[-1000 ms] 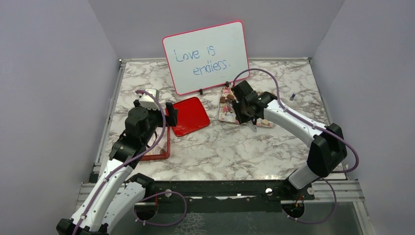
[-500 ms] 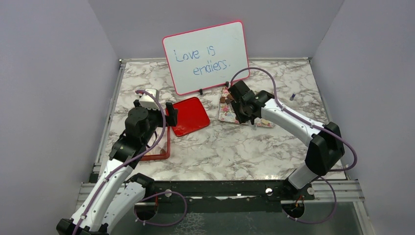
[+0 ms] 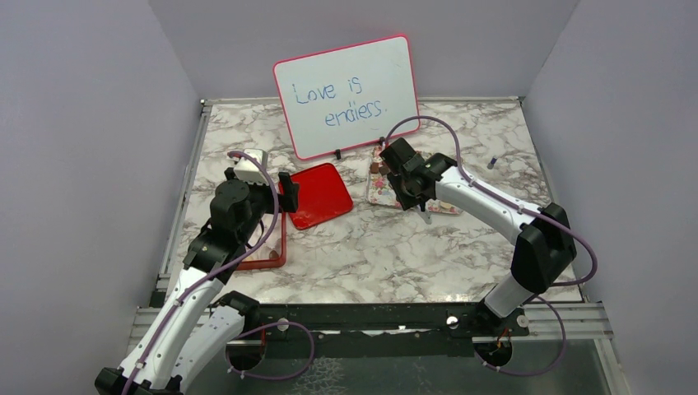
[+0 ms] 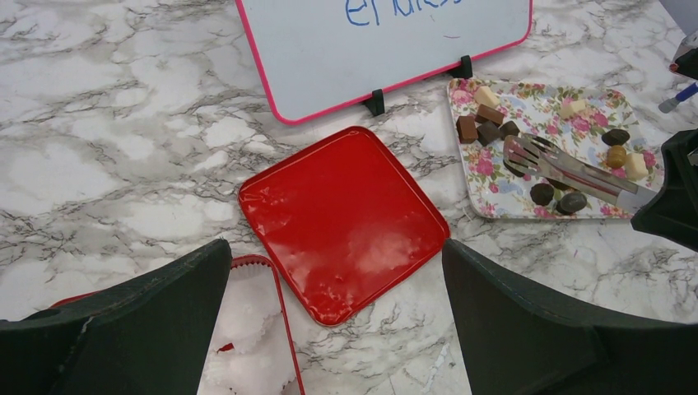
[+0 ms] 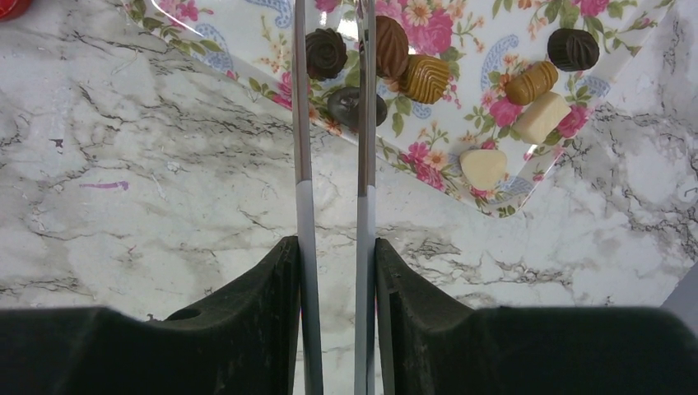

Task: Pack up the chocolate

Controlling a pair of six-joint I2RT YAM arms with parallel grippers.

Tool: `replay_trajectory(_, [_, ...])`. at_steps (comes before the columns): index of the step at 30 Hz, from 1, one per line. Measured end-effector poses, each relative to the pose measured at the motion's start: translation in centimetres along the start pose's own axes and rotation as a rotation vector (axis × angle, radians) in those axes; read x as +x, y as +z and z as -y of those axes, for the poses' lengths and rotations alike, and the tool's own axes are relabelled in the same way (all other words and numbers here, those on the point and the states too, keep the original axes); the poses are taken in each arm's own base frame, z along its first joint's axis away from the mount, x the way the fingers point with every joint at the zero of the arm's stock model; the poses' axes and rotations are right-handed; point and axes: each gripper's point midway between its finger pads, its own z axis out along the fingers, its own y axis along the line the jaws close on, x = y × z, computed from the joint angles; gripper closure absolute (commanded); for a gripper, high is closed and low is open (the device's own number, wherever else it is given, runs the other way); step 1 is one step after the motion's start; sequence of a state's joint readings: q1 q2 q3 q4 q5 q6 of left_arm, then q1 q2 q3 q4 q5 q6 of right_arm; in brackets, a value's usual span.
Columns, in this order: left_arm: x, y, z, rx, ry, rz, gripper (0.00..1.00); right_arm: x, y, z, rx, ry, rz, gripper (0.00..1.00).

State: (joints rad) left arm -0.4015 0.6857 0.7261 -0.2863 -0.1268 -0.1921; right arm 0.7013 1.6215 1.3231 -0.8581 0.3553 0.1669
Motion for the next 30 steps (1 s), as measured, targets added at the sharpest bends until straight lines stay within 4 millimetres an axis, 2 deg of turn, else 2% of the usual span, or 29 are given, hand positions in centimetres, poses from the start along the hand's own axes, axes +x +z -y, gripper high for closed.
replay_trajectory(8, [-0.1,0.0,0.0,0.0,-0.001,0.002,0.01,0.0,-0.1,0.4,0.022,0.002,0.003,0.68])
replay_trajectory(15, [-0.3,-0.2,-0.3,-0.018,-0.002,0.014,0.01,-0.4,-1.1,0.7,0.016,0.016,0.041,0.68])
replay_trajectory(23, [-1.7,-1.4,-1.4,-0.071,-0.013,0.08,0.01,-0.5,-1.6,0.8,0.011,0.022,0.056,0.68])
replay_trajectory(30, [-3.4,-2.6,-1.9,-0.105,-0.036,0.131,0.01,-1.5,-3.2,-0.2,-0.065,0.043,0.12,0.68])
